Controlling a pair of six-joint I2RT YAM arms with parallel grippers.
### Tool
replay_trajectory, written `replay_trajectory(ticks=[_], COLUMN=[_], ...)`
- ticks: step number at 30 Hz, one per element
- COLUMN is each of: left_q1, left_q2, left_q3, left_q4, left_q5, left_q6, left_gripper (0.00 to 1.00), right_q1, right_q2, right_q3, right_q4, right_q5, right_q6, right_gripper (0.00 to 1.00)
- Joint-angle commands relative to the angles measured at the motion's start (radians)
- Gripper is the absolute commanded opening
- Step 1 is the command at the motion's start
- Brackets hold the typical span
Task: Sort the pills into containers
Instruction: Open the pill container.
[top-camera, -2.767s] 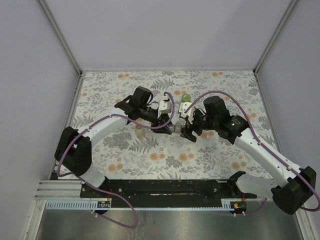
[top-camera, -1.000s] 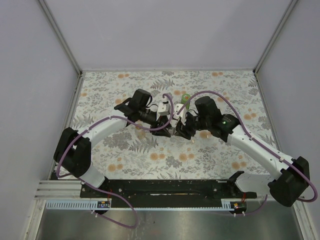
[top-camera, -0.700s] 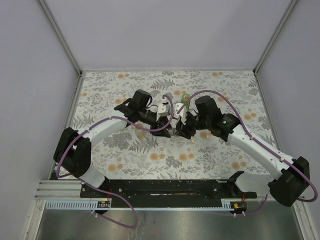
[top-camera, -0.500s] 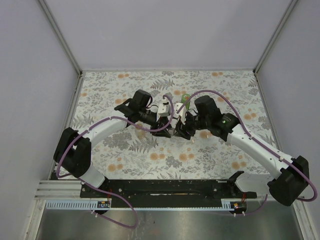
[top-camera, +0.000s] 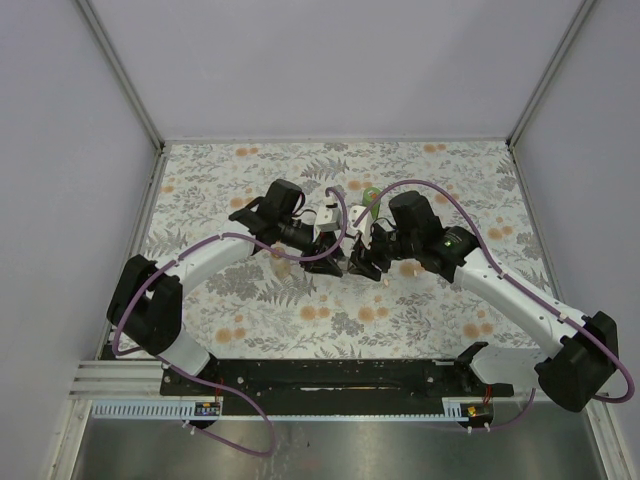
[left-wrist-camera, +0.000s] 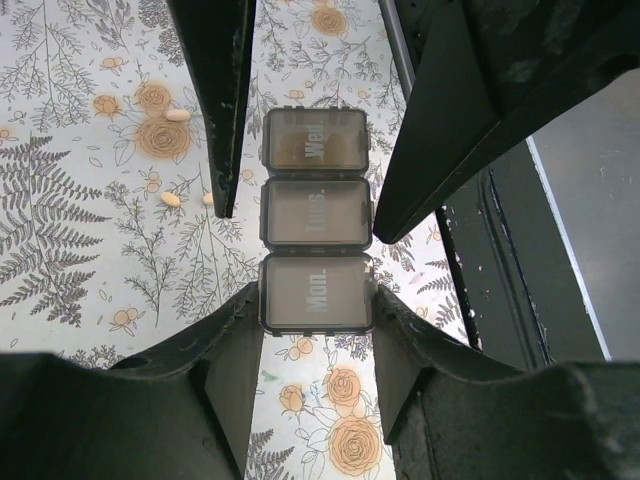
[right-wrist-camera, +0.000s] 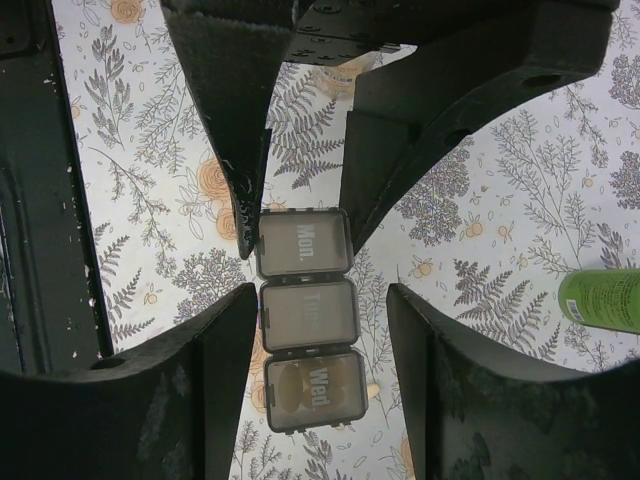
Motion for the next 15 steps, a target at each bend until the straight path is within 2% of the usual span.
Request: replay_trajectory(ticks=[1, 4, 6, 8, 15], left_q1=[0.008, 0.011, 0.013, 0.016, 0.022], left_q2=[-0.029, -0.032, -0.029, -0.030, -0.029], left_q3=[0.034, 0.031, 0.033, 0.033, 0.031], left_q4=[0.036, 0.036, 0.032, 0.027, 0.026], left_q5=[0.070, 0.073, 0.075, 0.070, 0.087], left_q6=[-0.010, -0.008, -0.005, -0.001, -0.005], left_gripper=[0.00, 0.00, 0.00, 0.00, 0.00], right_q1=[0.007, 0.007, 0.005, 0.005, 0.005], right_q2=[-0.003, -0.003, -0.004, -0.009, 0.000], right_q3=[0.011, 0.011, 0.009, 0.005, 0.011], right_q4=[0.000, -0.002, -0.007, -0.001, -0.008], right_q5=[-0.007, -0.004, 0.005, 0.012, 0.012], right_q6=[-0.009, -0.015, -0.017, -0.017, -0.015], right_gripper=[0.63, 0.64, 0.70, 0.72, 0.65])
